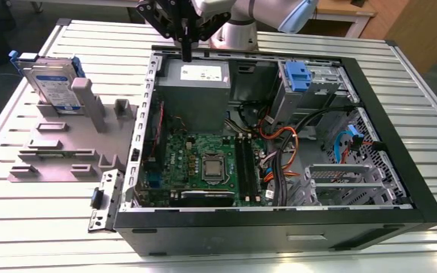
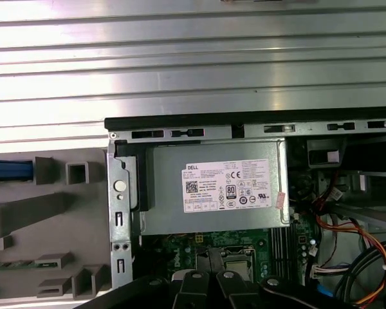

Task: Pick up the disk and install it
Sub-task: 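Reach for the disk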

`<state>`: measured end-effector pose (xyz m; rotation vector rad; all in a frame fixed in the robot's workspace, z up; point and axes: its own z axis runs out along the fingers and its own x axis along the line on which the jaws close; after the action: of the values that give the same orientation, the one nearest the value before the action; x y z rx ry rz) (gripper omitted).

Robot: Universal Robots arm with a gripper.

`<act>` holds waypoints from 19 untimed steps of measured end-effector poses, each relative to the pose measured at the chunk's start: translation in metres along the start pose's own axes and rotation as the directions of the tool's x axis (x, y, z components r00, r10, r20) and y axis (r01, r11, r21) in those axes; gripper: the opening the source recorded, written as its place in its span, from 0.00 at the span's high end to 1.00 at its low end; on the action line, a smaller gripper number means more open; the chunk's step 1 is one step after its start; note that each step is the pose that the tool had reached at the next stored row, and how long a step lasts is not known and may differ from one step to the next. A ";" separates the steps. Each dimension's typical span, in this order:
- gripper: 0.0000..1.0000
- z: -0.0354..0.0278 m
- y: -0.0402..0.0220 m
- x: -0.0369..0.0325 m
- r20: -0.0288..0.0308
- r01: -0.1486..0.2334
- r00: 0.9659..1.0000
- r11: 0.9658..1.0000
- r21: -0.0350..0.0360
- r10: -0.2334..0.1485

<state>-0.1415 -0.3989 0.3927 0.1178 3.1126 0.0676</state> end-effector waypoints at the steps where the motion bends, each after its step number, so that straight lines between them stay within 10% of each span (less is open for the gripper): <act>1: 0.89 0.0000 0.0000 0.0001 0.000 0.000 1.000 1.000 0.000 0.000; 19: 0.89 -0.0002 -0.0005 0.0068 0.000 0.000 1.000 1.000 0.000 0.000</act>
<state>-0.1483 -0.3989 0.3927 0.1179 3.1125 0.0677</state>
